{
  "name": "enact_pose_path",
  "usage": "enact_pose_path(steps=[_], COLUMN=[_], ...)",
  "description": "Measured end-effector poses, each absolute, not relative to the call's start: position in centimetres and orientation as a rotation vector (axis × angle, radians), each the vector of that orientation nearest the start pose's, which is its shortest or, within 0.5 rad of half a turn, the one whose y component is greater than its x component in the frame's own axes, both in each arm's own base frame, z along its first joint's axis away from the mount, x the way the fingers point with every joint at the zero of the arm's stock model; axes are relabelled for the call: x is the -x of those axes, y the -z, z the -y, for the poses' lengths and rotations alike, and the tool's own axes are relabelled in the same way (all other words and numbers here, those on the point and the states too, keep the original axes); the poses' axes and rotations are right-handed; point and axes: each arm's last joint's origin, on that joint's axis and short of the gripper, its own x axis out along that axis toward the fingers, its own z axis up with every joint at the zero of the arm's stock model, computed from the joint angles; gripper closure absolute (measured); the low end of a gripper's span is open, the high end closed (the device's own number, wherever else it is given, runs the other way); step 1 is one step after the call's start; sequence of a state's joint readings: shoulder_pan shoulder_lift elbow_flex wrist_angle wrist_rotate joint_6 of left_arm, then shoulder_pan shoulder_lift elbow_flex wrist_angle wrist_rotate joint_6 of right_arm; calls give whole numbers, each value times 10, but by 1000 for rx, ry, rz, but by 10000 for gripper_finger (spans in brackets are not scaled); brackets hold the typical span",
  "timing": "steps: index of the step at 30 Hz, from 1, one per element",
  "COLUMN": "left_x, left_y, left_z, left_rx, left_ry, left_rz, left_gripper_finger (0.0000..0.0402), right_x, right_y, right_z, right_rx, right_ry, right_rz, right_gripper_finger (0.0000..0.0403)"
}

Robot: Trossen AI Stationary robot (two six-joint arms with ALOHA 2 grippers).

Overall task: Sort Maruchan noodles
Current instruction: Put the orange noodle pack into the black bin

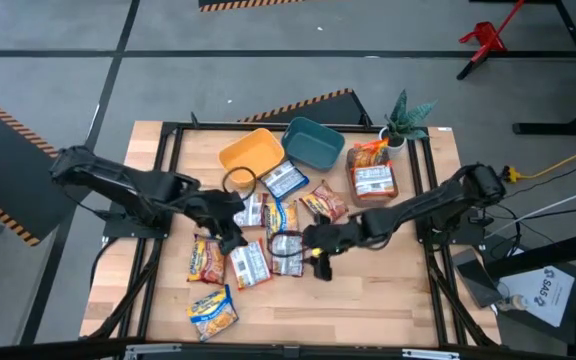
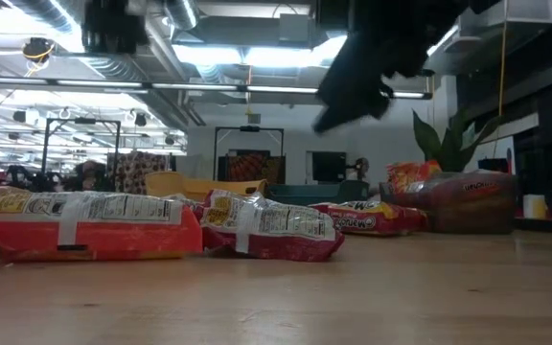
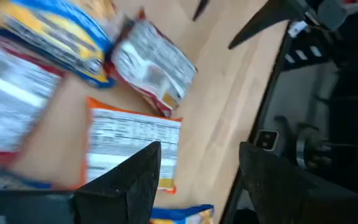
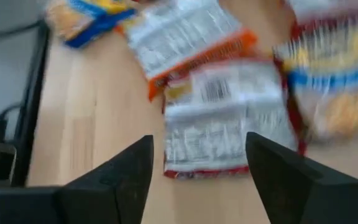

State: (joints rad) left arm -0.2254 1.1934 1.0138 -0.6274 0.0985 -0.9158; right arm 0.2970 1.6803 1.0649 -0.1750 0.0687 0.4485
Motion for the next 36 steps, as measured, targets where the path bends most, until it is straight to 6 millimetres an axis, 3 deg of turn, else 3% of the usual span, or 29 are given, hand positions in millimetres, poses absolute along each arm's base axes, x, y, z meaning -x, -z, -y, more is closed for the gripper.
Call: enact_pose_path(steps=[5,8,11,19,27,36], left_x=[-237,-227,-217,-211,-211,-217], left_y=[-236,-203,-182,-167,-157,-136], left_z=[42,30,23,29,29,32], left_rx=[948,986,1005,998,967,933], left_ry=[81,39,6,76,60,28], left_rz=[-894,-933,-973,-944,-965,-1046], left_gripper_finger=[190,190,190,191,191,191], right_x=[-341,-346,-347,-348,-377,-403], right_y=[-188,-190,-185,-152,-140,-138], right_z=[-120,-143,-163,-196,-215,-214], right_rx=[-644,-837,-982,-1220,-1202,-1160], right_ry=[101,153,234,364,394,461], right_rz=[-820,-668,-507,-354,-387,-450], right_gripper_finger=[163,163,164,164,164,164])
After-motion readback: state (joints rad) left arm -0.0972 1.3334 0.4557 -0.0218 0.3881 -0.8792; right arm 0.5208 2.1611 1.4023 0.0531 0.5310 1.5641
